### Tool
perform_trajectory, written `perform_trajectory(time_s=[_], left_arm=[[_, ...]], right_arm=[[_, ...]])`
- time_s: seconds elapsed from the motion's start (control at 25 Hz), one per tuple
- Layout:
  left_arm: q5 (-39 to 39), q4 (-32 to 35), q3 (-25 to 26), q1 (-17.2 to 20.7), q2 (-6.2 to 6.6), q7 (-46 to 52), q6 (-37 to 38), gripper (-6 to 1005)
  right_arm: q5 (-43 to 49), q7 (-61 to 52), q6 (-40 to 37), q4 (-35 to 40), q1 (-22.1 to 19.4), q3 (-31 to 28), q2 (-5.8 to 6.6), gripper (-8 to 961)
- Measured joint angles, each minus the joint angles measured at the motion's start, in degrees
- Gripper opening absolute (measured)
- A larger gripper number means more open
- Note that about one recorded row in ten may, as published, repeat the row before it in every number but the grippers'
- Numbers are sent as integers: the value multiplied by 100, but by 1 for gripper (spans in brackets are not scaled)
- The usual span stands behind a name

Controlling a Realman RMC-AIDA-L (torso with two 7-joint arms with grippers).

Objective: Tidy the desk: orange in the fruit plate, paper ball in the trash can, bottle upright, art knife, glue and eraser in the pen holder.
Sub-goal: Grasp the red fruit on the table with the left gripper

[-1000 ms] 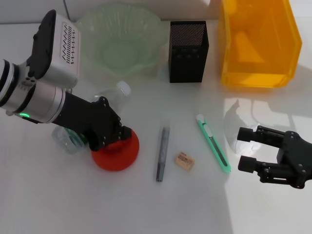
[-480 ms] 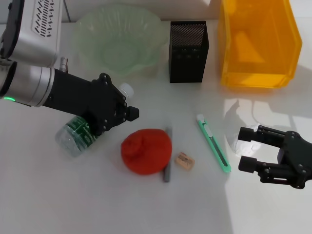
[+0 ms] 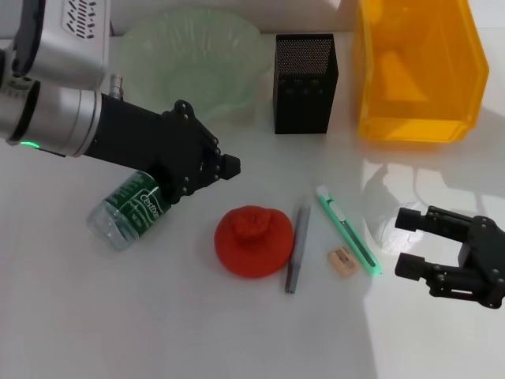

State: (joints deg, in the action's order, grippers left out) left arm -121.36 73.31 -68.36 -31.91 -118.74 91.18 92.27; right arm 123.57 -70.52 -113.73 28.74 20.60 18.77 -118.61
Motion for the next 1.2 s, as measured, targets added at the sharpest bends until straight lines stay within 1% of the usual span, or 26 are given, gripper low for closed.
perform_trajectory(time_s=[0.16, 0.2, 0.24, 0.28, 0.36, 0.4, 0.44, 0.6, 0.64, 0.68, 0.88, 1.08, 1.2], left_arm=[[0, -13, -98, -10, -4, 90, -83, 76], [-3, -44, -375, -19, -9, 267, -322, 86], [-3, -44, -375, -19, -9, 267, -322, 97], [-156, -139, -1132, 24, -10, 445, -976, 108], [-190, -164, -1233, 27, -12, 475, -1068, 162], [-218, -203, -1356, 28, -12, 512, -1170, 189], [-265, -310, -1608, 6, -13, 601, -1337, 216], [-288, -348, -1687, -8, -13, 638, -1390, 323], [-344, -400, -1812, -32, -12, 689, -1464, 350], [-412, -449, -1928, -45, -17, 714, -1538, 385], [-585, -504, -1970, -60, -26, 780, -1582, 559], [-659, -601, -2091, -73, -27, 783, -1603, 756], [-638, -601, -2094, -85, -26, 773, -1601, 721]], right_arm=[[-2, 2, 1, 0, -56, -135, 16, 815], [-3, 3, 1, 1, -90, -170, 19, 815], [-3, 3, 1, 1, -90, -170, 19, 815], [-3, 3, 1, 0, -97, -172, 20, 815], [-4, 3, 1, 0, -115, -173, 21, 815], [-6, 4, 1, 0, -139, -173, 22, 815], [-6, 4, 1, 0, -139, -173, 22, 815], [-8, 3, 15, 0, -153, -172, 23, 815], [-9, 3, 26, 0, -153, -172, 23, 815], [-9, 3, 36, 0, -153, -172, 23, 815], [-9, 3, 93, 0, -144, -172, 23, 815], [-9, 3, 156, 0, -114, -172, 23, 815], [-9, 3, 208, 0, -99, -171, 23, 815]])
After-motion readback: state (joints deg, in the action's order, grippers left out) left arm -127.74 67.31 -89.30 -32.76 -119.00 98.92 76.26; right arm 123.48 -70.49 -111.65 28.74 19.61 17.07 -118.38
